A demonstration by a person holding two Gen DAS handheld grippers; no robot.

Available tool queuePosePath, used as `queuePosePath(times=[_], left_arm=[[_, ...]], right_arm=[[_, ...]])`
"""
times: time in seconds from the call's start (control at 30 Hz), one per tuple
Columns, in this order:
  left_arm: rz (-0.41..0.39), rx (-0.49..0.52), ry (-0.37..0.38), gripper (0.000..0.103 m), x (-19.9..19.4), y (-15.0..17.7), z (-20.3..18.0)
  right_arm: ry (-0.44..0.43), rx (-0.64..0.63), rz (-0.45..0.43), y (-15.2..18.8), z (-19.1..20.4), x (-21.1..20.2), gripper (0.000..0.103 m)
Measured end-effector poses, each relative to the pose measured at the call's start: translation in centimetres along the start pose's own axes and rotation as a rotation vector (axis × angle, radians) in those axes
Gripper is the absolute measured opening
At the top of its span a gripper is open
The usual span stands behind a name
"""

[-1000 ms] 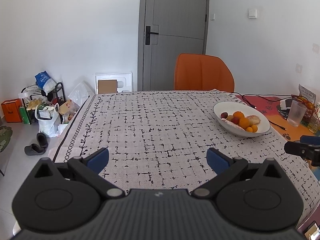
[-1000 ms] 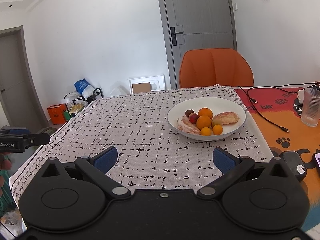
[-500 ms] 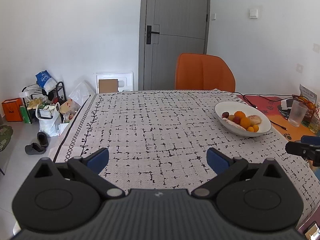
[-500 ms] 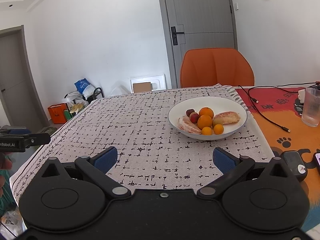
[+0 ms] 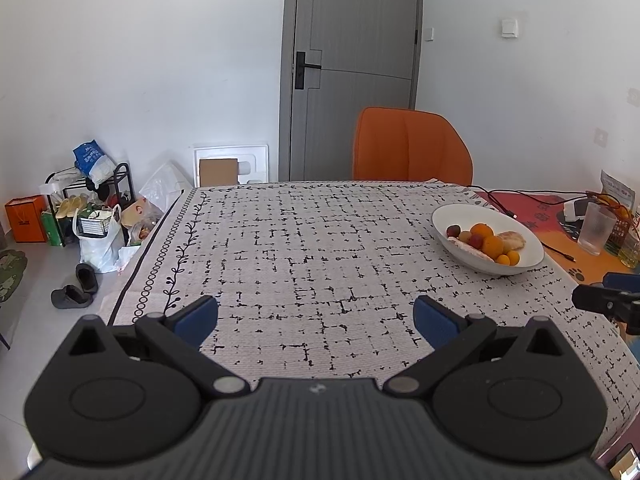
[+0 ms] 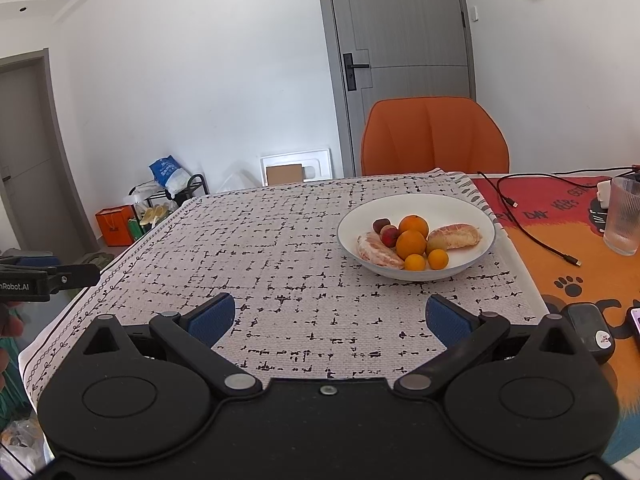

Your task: Organize fruits

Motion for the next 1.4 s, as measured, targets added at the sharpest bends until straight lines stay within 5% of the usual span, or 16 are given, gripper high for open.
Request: queuePosePath(times=[1.4], left_arm=[[0.008, 0.008, 0.010, 0.103, 0.45, 0.32, -0.72]], right_arm=[[0.016, 0.000, 0.014, 0.27, -0.41, 0.57, 0.103]])
Point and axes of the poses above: each gripper's, at about its wrist camera, not at the fingertips, and x roughly the way its jaws point, z to its left, y to its underside, the point moved 2 cm from there along x, roughly the way its jaws point, and after that the axes turned 4 degrees about x, right-handed, at the moved point
